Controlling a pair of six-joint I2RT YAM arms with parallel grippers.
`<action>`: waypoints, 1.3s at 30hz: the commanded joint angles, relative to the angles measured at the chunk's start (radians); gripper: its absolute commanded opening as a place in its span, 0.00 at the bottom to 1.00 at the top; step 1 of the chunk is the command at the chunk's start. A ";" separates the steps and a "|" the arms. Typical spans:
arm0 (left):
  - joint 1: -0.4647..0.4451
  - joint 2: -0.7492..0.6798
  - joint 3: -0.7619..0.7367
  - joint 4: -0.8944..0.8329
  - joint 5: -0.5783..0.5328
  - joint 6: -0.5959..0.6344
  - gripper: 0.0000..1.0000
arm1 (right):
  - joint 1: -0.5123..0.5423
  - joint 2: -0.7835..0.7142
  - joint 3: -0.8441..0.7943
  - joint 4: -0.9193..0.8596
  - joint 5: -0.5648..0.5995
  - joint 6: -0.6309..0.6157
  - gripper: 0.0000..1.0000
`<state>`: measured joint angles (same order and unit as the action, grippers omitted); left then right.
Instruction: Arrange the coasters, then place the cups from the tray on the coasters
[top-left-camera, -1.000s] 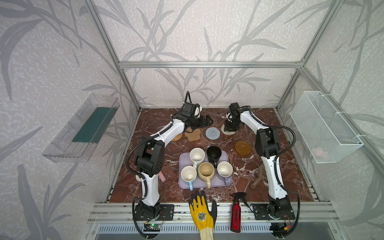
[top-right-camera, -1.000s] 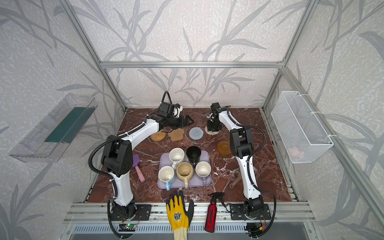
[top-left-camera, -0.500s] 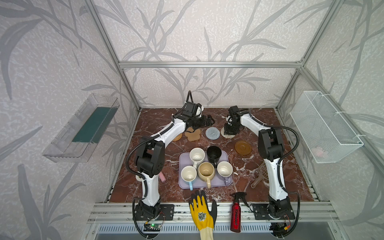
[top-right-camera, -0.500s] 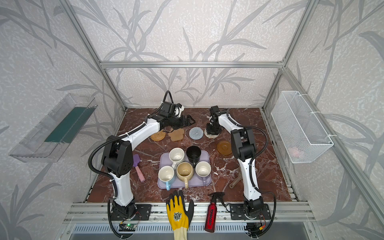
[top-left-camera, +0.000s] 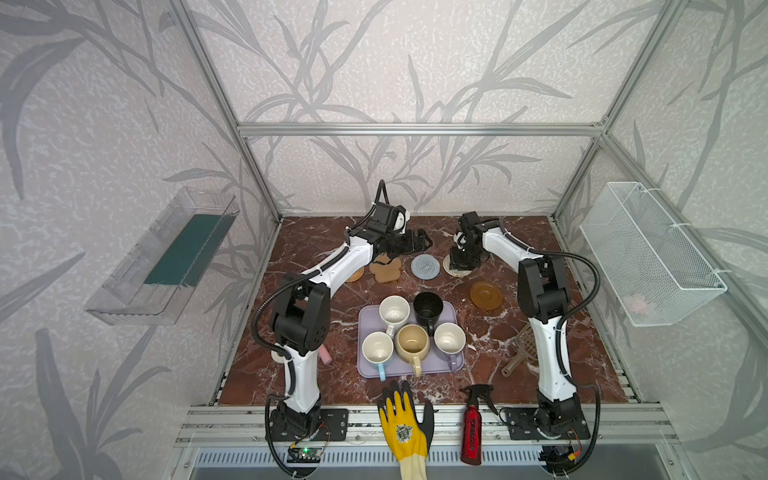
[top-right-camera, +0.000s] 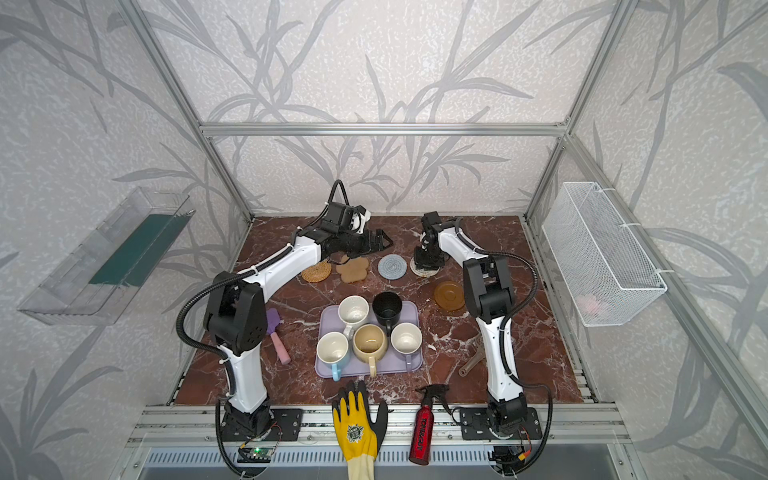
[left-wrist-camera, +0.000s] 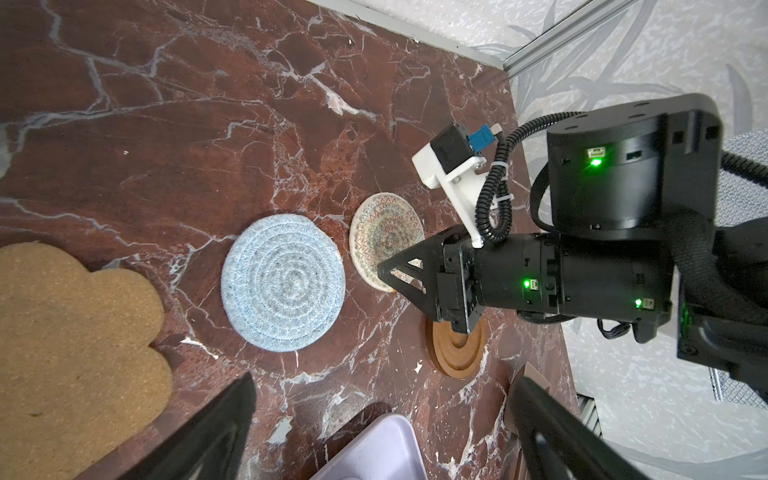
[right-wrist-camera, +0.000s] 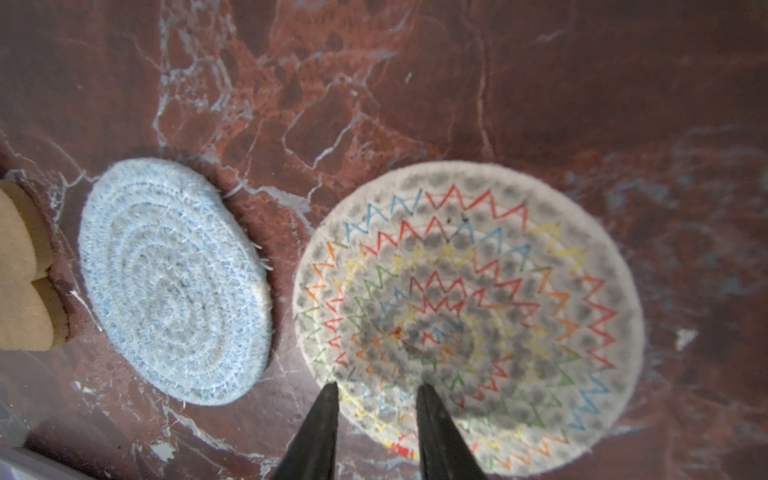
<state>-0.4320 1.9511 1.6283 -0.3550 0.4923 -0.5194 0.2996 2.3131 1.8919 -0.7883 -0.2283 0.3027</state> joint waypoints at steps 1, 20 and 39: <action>-0.005 -0.057 0.028 -0.024 -0.018 0.010 0.98 | 0.009 -0.075 -0.028 -0.011 0.010 0.009 0.35; -0.037 -0.188 0.034 -0.059 0.036 0.067 0.99 | 0.000 -0.493 -0.261 -0.009 0.085 -0.040 0.99; -0.141 -0.071 0.170 -0.194 -0.001 0.185 0.99 | -0.185 -0.677 -0.695 0.072 0.093 -0.091 0.90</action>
<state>-0.5617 1.8412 1.7557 -0.4774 0.4984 -0.3923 0.1299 1.6188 1.2026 -0.7528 -0.1165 0.2394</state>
